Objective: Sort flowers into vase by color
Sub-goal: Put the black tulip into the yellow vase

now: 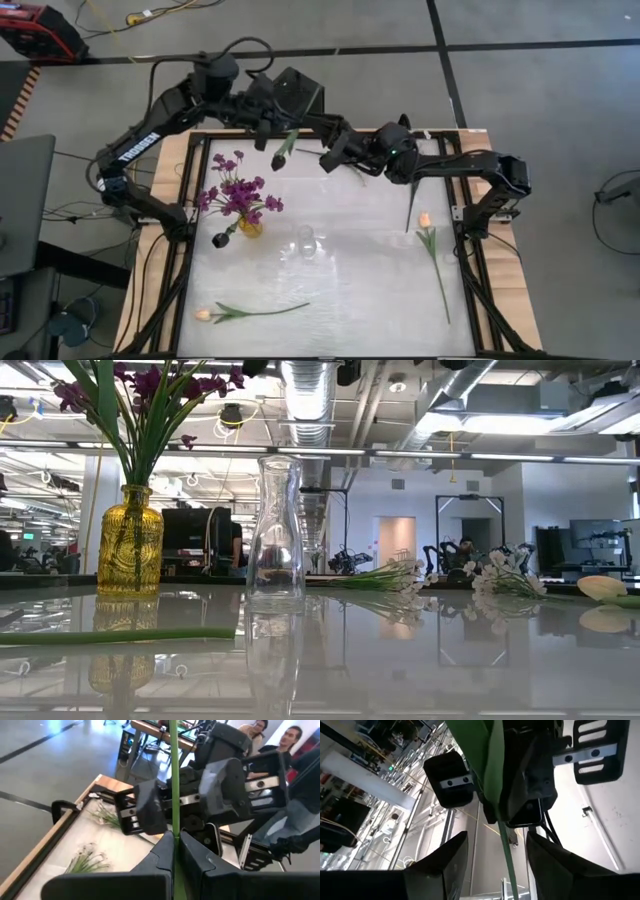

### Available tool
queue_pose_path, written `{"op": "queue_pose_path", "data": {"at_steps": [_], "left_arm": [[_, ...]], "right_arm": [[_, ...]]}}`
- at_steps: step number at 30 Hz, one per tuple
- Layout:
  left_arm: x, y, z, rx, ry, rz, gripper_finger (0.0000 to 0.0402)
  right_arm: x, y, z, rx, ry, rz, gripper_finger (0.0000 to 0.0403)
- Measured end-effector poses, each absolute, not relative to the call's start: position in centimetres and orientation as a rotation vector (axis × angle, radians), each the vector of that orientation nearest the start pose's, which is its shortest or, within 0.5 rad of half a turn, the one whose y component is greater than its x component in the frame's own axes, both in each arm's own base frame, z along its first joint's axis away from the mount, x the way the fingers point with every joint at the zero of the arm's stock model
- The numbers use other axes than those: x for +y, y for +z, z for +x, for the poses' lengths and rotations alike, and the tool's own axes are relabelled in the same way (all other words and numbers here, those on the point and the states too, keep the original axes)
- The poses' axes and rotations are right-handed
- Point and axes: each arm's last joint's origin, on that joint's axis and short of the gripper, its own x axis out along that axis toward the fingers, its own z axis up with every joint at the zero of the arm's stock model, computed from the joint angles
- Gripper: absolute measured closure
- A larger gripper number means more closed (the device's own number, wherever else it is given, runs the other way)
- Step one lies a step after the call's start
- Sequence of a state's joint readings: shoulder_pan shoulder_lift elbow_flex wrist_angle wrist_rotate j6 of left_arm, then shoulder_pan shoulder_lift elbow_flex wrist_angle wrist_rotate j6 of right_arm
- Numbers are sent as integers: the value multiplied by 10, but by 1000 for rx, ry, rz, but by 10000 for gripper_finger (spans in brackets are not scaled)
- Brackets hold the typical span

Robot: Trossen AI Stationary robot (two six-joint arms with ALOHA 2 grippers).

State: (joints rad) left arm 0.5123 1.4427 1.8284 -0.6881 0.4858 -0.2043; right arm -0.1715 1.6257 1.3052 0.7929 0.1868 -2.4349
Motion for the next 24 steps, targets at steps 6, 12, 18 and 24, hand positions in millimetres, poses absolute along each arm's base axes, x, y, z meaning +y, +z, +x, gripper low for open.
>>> {"op": "queue_pose_path", "data": {"at_steps": [6,12,18,24], "left_arm": [[124,480,249,314,60,-392,402],[126,476,252,335,64,-413,402],[127,475,254,342,47,-412,399],[127,475,254,340,45,-389,367]], "right_arm": [[-69,391,365,225,-731,-2364,198],[-69,390,366,230,-725,-2367,246],[-69,388,366,258,-709,-2358,303],[-70,383,368,257,-645,-2215,381]]}}
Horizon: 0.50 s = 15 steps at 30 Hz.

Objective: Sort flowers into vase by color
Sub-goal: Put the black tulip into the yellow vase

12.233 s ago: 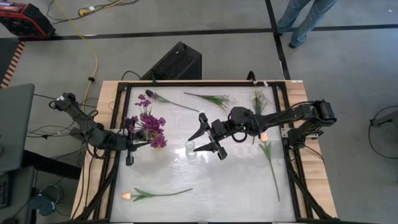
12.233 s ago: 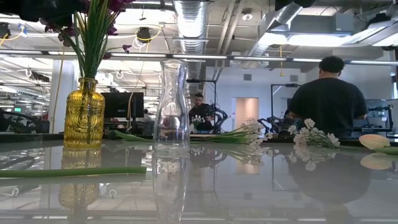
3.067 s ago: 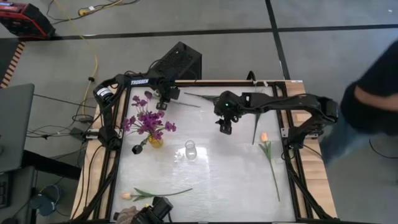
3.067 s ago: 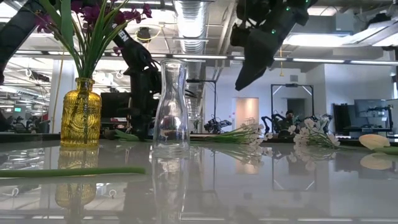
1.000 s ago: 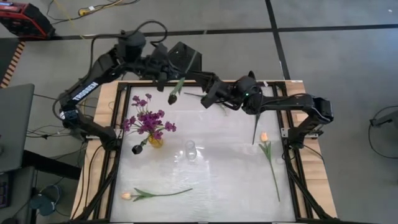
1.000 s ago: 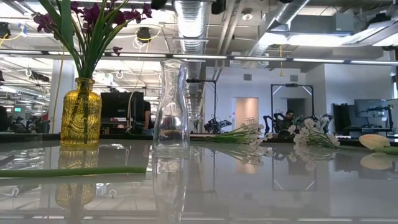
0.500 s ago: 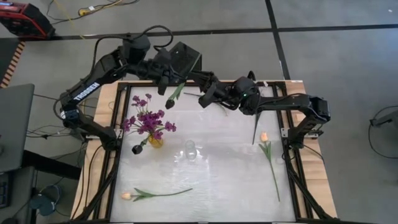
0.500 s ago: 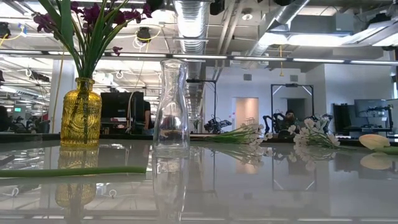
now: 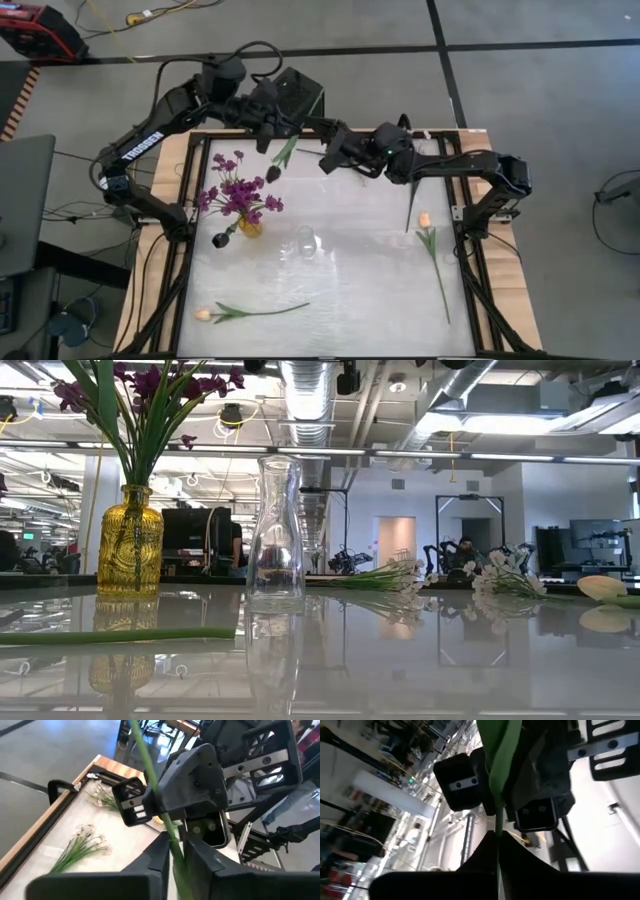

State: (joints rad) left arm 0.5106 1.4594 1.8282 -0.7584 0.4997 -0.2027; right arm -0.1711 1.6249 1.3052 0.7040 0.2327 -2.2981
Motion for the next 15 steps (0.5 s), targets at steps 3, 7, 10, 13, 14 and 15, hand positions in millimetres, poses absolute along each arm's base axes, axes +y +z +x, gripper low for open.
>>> {"op": "queue_pose_path", "data": {"at_steps": [3,7,10,13,14,15], "left_arm": [[127,475,254,337,42,-355,338],[132,479,247,321,54,-268,292],[138,490,227,285,135,-194,260],[145,497,199,287,283,-120,238],[147,498,190,299,325,-101,234],[147,499,180,313,354,-84,230]], "right_arm": [[-71,381,369,260,-623,-2129,382],[-69,377,368,268,-575,-1888,382],[-63,374,362,300,-480,-1677,382],[-54,377,349,306,-384,-1425,382],[-50,378,344,291,-337,-1333,382],[-47,380,338,260,-271,-1231,382]]}}
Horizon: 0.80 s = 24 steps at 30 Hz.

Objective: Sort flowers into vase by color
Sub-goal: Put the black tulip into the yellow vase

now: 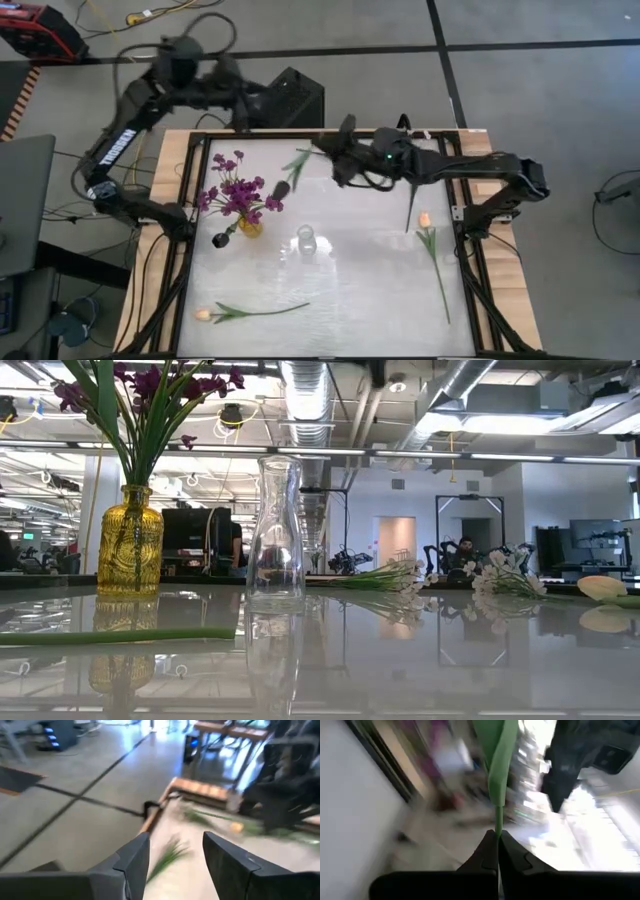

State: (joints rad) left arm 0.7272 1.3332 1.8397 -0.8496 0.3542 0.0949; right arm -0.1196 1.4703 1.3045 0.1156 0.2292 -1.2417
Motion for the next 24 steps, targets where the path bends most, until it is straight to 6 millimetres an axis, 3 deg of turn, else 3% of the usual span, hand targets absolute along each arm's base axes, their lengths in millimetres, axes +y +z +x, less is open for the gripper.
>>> {"op": "queue_pose_path", "data": {"at_steps": [3,6,9,15,19,24], "left_arm": [[143,501,155,369,398,-10,227],[139,491,137,426,419,23,228],[139,469,121,448,467,16,228],[132,421,100,360,572,25,228],[135,390,101,367,584,14,228],[140,360,101,391,673,13,229]], "right_arm": [[-37,386,322,110,-28,-918,382],[-26,383,312,-50,196,-717,382],[-11,363,309,-170,306,-621,382],[15,315,301,-491,337,-480,382],[32,284,314,-644,338,-399,382],[43,261,357,-626,261,-289,382]]}}
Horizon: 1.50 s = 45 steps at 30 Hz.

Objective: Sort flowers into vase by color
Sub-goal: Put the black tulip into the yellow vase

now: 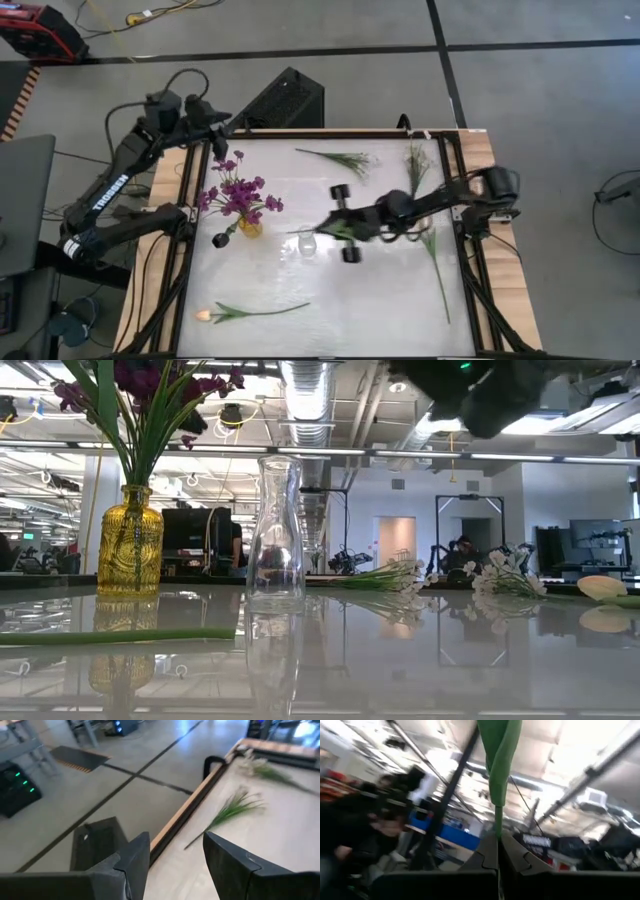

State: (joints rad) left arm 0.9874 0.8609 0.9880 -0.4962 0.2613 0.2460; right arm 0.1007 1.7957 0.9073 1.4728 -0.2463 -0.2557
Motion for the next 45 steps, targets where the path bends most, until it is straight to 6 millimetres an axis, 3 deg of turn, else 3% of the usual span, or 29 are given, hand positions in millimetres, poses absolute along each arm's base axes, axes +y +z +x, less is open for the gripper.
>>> {"op": "queue_pose_path", "data": {"at_steps": [9,23,45], "left_arm": [[145,330,105,445,663,0,229],[142,332,103,435,645,6,229],[143,331,103,444,657,10,228]], "right_arm": [[54,242,422,-639,169,-264,382],[51,205,483,-585,92,-226,382],[27,200,491,-533,-14,-307,382]]}}
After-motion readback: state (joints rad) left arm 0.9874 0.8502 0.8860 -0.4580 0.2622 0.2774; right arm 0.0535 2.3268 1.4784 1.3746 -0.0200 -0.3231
